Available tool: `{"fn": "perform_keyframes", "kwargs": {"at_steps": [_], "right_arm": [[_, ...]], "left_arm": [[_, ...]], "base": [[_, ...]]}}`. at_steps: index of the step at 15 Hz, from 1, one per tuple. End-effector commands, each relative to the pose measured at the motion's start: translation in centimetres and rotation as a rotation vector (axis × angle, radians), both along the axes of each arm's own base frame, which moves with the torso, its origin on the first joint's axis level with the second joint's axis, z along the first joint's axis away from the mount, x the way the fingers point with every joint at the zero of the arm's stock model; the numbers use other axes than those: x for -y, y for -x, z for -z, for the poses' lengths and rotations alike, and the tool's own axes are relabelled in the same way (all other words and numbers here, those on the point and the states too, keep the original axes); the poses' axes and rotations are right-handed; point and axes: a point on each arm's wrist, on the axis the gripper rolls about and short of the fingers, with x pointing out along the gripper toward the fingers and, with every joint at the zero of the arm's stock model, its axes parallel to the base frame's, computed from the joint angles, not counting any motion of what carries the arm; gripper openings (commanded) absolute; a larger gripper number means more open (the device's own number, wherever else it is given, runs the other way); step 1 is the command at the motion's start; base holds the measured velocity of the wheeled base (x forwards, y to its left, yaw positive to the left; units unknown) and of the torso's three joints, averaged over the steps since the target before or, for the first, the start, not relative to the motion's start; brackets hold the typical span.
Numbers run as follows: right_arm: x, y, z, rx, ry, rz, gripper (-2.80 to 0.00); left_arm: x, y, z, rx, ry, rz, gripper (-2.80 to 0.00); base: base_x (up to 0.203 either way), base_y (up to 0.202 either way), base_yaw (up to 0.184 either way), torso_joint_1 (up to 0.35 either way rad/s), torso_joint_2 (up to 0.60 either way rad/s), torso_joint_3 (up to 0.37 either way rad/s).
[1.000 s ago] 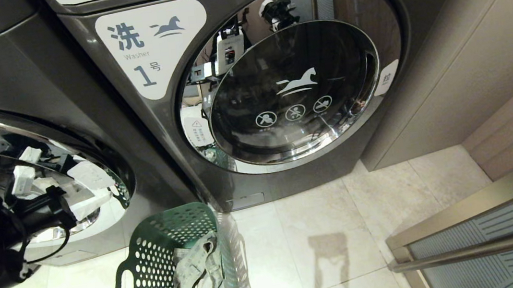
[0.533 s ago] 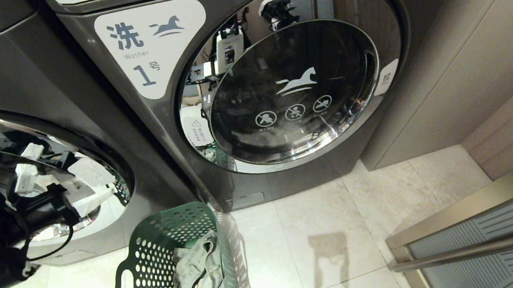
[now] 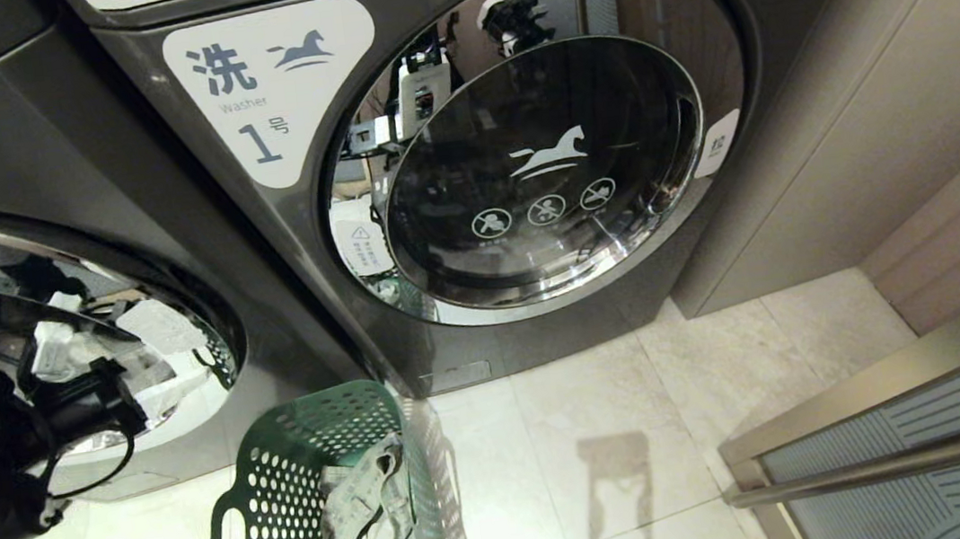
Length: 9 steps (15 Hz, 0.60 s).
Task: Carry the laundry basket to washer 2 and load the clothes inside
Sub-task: Open the lid of the washing machine
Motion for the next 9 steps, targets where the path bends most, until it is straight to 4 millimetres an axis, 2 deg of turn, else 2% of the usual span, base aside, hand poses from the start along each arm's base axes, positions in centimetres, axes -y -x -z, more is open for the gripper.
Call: {"fn": "perform_keyframes", "kwargs": {"at_steps": [1,4,6,9], "right_arm": [[0.0,0.0,0.0,-0.002,0.0,-0.003,-2.8],[0.0,0.0,0.0,-0.002,0.0,0.0,-2.8],[0.0,0.0,0.0,-0.002,0.0,0.0,-2.8],[0.0,0.0,0.0,-0.002,0.0,-0.001,-2.8]], "left_arm": [[-2.5,1.0,-0.2,0.027,-0.009,-0.101,0.0],[-5.3,2.9,-1.8,0.061,-0.02,-0.214,0.0],[-7.0,4.8,-3.7,0.098,-0.044,-0.277,0.0],[-8.4,7.8,-6.7,0.147,-0.08,-0.35,0.0]], "base": [[0.0,0.0,0.0,0.0,0.0,0.0],[0.0,0.0,0.0,0.0,0.0,0.0],[0.0,0.0,0.0,0.0,0.0,0.0],[0.0,0.0,0.0,0.0,0.0,0.0]]}}
